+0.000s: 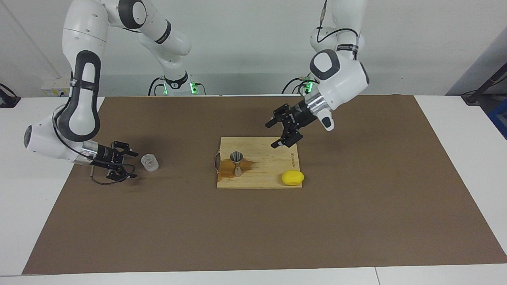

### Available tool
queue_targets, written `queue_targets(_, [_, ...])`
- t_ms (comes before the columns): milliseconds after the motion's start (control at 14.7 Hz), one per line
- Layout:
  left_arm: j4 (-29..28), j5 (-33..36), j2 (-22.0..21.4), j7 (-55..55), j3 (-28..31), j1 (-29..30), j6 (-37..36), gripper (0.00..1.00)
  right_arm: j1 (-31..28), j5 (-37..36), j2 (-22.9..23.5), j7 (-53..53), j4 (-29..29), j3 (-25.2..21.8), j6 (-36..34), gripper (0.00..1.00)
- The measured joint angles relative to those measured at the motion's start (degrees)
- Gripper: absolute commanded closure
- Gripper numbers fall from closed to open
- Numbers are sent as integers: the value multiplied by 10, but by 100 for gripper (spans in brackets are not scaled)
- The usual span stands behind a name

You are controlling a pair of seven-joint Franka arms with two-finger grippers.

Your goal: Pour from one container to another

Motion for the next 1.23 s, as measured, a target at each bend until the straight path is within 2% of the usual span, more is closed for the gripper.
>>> queue_targets(273, [61,181,5,11,2,66,-9,0,0,27,-13,-4,-30,0,4,0])
queue_targets(478, [85,295,13,13,3,111,68,0,1,62,-20,-19,-56,1,37,1])
queue_targets(614, [94,344,14,32,4,144,86,0,2,72,-23,-49,-68,2,51,1])
queue_targets(819, [114,369,14,192,4,174,72,0,3,100,-26,-62,-80,2,64,5])
queue_targets(1092, [133,377,11,486,5,190,-40,0,4,136,-33,-68,-106,2,79,9])
queue_targets(1160, [138,390,7,549,5,191,-72,0,4,137,-34,-68,-110,2,80,14])
queue_targets(1228, [141,412,1,603,5,191,-106,0,4,137,-35,-68,-113,2,80,24])
